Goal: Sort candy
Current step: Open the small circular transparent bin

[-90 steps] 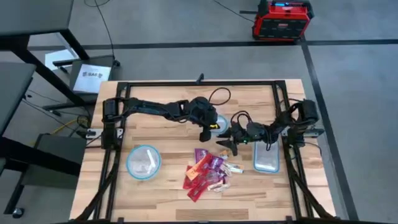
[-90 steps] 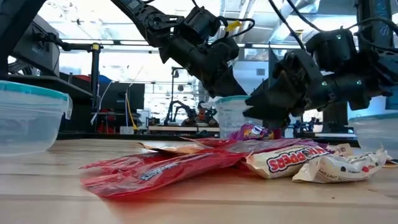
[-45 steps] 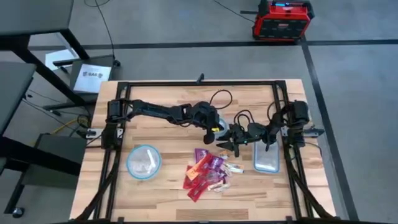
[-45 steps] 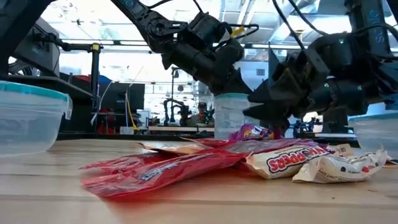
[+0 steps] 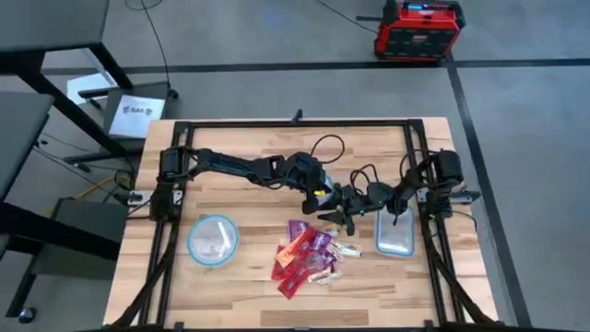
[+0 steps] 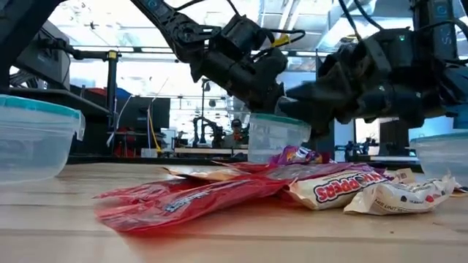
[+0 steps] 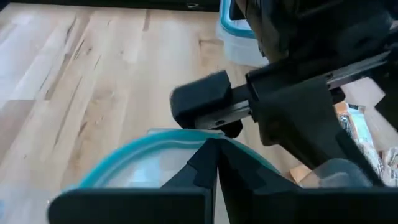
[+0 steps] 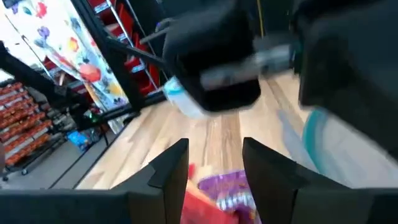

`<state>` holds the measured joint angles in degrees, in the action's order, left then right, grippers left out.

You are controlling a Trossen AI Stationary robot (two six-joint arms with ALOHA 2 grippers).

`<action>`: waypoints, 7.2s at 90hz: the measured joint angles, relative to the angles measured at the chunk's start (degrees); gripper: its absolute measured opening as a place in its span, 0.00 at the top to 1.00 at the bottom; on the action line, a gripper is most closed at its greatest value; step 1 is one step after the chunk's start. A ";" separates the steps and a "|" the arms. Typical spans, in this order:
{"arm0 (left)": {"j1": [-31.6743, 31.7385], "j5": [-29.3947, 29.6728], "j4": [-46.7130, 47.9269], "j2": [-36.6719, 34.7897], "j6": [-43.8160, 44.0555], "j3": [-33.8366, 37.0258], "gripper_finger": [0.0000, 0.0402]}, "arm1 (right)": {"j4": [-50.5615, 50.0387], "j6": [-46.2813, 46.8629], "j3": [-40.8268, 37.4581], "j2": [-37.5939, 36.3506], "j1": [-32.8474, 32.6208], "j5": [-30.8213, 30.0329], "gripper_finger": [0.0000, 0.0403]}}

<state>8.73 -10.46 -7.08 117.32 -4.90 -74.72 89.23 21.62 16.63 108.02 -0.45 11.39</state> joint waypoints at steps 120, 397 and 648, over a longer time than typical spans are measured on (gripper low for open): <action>0.30 1.62 12.88 -19.37 0.25 0.15 1.00 | -24.49 -5.41 4.05 -19.27 0.98 0.57 0.66; -1.19 18.20 -1.35 -39.11 13.80 24.75 1.00 | -50.40 -5.50 2.62 -26.07 11.31 3.68 0.42; -2.73 15.67 30.46 -20.86 -6.02 -5.68 1.00 | -48.28 -50.79 9.36 -21.54 2.84 -16.32 0.64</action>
<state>6.00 5.21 23.38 96.47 -10.92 -80.40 40.95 -29.17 25.99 86.48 2.39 -4.93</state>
